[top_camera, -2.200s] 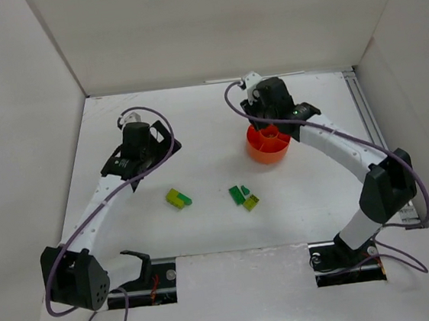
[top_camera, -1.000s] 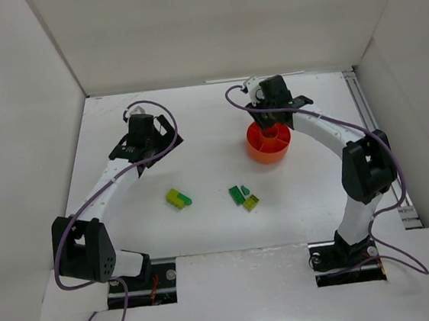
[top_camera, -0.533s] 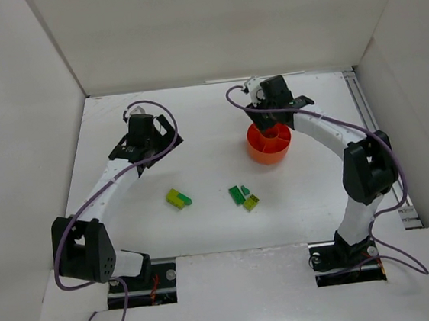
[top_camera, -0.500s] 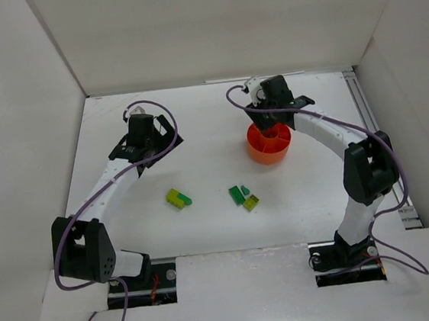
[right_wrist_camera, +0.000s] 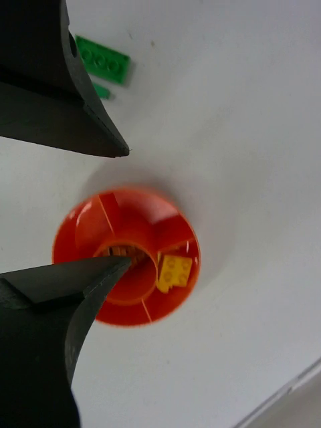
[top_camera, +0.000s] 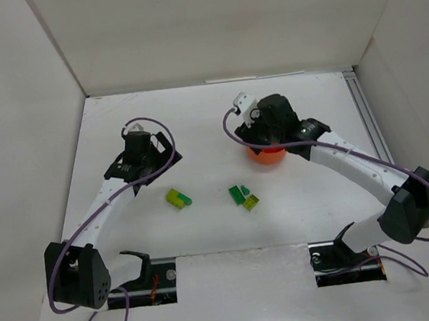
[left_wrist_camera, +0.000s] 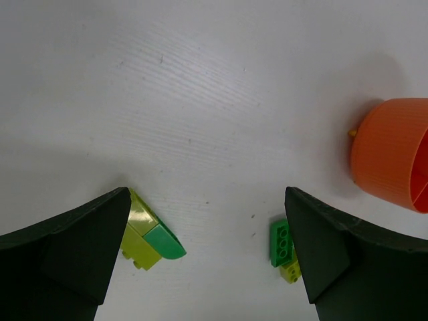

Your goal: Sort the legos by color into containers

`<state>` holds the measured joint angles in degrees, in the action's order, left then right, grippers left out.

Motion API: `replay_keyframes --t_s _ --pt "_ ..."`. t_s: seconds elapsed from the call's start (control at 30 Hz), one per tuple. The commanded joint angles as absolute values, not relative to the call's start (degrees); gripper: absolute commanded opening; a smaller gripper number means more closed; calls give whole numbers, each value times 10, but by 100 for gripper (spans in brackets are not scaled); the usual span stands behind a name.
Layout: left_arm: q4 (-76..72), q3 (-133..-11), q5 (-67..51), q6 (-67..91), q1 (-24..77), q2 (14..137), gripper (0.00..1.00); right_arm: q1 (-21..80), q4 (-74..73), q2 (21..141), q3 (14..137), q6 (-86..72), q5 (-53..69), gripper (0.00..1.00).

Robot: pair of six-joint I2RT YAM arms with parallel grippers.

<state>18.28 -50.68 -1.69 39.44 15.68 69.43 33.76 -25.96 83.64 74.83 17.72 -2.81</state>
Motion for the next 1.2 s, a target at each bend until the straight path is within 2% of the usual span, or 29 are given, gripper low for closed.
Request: replay_keyframes --t_s 0.0,0.1,0.17,0.2,0.3,0.43,0.57,0.73,0.77,1.0,1.17 --pt "208 -472 -28 409 156 659 99 388 -291 805 704 143 -46 66" --pt "223 -450 -28 420 156 637 99 432 -291 784 642 96 -40 67" --pt "230 -431 -28 420 161 625 99 462 -274 775 595 73 -34 71" --pt "235 -425 -28 426 161 612 99 470 -263 767 581 56 -34 82" --pt "241 -401 -28 438 173 593 99 497 -234 762 529 18 -40 83" --pt "241 -379 -28 444 178 568 99 521 -183 768 490 -24 -40 83" --pt "246 -367 -34 451 178 541 99 533 -178 802 490 -51 -94 82" --pt "257 -356 -29 456 178 519 99 533 -138 825 503 -45 -88 75" --pt "257 -356 -29 456 178 519 99 533 -128 840 503 -36 -80 70" --pt "257 -356 -29 456 178 519 99 551 -120 906 555 -1 -68 69" --pt "257 -356 -29 456 178 519 99 551 -120 952 596 18 -107 70"
